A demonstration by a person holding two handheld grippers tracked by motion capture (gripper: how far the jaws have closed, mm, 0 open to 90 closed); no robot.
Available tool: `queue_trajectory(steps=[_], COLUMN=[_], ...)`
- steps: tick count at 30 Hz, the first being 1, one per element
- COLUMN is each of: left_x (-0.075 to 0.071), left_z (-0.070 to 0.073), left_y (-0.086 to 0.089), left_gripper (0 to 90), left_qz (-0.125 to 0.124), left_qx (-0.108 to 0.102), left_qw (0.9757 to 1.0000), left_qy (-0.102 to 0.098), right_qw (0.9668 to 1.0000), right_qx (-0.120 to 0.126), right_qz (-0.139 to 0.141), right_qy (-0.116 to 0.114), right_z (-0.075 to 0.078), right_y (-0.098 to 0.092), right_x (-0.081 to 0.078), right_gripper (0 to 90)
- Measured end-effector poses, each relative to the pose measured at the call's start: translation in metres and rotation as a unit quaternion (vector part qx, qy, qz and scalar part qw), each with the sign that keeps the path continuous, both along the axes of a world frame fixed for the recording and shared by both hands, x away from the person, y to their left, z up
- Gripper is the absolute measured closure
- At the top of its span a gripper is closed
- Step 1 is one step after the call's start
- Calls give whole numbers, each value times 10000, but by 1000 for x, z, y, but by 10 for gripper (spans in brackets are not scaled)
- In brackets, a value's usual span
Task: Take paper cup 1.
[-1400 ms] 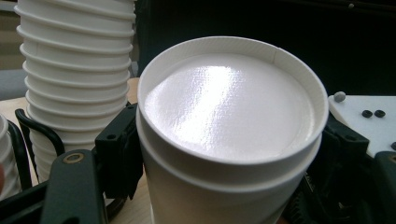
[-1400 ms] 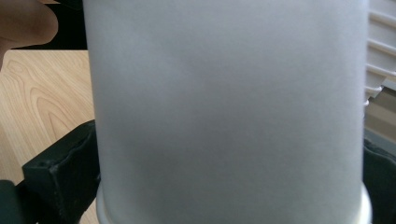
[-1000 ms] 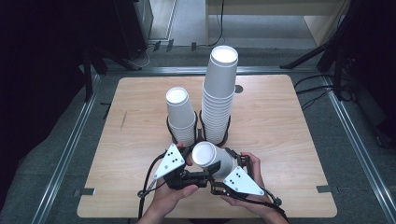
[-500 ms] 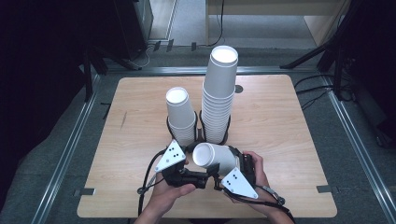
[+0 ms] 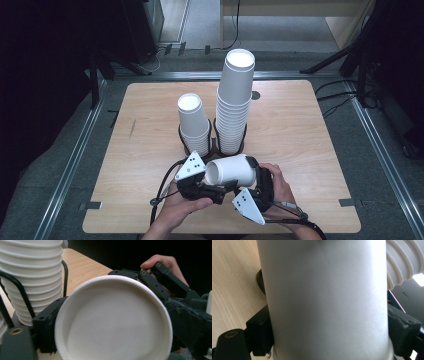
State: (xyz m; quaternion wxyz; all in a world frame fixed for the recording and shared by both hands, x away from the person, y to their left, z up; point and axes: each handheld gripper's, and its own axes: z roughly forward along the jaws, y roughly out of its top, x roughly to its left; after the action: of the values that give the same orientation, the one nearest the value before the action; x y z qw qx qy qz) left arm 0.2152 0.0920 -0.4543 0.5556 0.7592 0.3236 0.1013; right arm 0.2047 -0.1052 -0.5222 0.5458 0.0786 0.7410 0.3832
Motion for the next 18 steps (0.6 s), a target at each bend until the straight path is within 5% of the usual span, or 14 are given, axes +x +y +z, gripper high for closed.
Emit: queue_trajectory(steps=[12, 18], left_x=[-1, -2], left_z=[1, 0], left_y=[6, 3], left_gripper=[205, 234], left_qz=[-135, -149], left_qx=[27, 105], left_qw=[9999, 9997], left_qy=[-75, -171], right_qw=[9993, 9996], right_qx=[-164, -170], right_qz=[-52, -35], right_qy=[-339, -222], right_z=[-1, -1], right_y=[-1, -2], right_x=[-1, 1], right_gripper=[108, 31])
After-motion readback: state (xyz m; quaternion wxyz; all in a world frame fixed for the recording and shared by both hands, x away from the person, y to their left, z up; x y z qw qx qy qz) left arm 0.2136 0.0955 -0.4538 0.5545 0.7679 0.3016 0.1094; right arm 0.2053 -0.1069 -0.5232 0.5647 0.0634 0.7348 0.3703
